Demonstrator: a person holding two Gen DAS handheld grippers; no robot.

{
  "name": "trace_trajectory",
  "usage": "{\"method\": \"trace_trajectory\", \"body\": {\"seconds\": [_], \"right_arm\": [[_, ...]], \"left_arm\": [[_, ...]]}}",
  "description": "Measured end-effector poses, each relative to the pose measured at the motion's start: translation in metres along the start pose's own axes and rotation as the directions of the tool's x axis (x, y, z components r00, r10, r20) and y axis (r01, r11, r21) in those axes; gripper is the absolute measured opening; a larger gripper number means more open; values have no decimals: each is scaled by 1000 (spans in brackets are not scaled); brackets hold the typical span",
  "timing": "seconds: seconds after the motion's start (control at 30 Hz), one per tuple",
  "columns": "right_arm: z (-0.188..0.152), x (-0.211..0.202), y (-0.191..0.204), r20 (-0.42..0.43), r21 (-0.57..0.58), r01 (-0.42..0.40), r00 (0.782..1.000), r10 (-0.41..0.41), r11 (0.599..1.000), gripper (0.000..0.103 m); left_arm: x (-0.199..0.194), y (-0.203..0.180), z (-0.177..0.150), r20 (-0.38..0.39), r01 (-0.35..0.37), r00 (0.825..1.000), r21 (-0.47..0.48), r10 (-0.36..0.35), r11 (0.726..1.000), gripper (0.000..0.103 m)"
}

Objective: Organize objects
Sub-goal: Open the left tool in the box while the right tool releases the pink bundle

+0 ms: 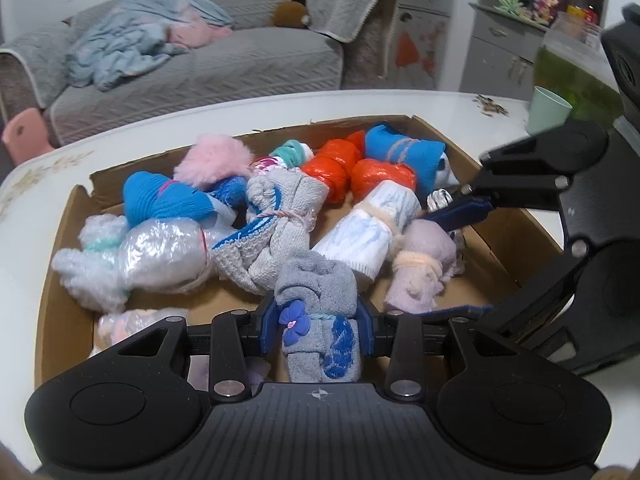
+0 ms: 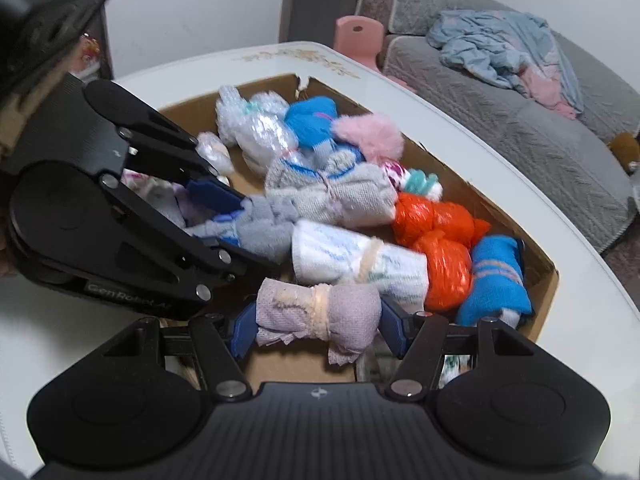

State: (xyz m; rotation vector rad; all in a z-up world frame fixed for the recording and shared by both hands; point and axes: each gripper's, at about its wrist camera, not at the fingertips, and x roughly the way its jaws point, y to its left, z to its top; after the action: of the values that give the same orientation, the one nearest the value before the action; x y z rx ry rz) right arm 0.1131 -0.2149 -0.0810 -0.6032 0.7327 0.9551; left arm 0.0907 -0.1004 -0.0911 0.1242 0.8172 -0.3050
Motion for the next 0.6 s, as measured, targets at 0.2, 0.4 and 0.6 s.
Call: {"method": "trace_trajectory", "body": {"seconds": [0.2,0.4,0.6], "right_arm": [[-12,-7,0,29,63,51,998,-53,997,60],[-11,-7,-3,15,65,35,999,-36,997,66],[-8,-9,-10,-16,64,5,1000,-4,998,75]], "left_arm": [[3,-6,-1,-9,-24,1000,-18,24,1000,48],[5,-1,2,-53,-8,999,-47,5,999,55],[3,2,10,-77,-30,997,-81,24,996,84]]}}
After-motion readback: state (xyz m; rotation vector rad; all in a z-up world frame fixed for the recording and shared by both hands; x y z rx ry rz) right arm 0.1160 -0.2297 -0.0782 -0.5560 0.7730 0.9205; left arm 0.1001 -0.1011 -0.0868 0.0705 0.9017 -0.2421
